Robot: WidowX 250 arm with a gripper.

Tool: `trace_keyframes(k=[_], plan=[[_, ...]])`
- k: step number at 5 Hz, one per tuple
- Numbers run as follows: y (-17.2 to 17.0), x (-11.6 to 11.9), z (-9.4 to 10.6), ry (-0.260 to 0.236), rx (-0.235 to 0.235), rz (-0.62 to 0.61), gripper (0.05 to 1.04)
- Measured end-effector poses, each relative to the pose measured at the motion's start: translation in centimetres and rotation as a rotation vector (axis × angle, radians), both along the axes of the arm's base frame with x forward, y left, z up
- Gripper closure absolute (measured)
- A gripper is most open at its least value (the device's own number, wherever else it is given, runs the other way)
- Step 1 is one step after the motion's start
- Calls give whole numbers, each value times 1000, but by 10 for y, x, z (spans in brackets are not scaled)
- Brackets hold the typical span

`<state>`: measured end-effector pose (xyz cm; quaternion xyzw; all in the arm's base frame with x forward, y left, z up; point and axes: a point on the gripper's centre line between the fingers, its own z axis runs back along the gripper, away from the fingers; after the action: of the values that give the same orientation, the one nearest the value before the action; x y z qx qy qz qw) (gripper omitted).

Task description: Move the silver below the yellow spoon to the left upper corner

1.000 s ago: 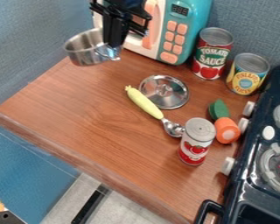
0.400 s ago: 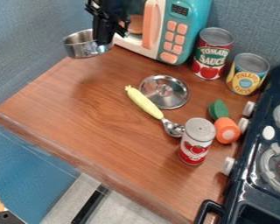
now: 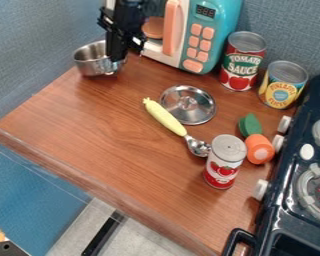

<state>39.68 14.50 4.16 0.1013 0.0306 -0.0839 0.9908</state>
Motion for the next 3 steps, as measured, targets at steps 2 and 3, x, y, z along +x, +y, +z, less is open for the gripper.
trace_keyframes(k=[2, 3], plan=[[-3, -2, -25, 69, 3, 20, 849], [-3, 3, -20, 51, -1, 28, 608]])
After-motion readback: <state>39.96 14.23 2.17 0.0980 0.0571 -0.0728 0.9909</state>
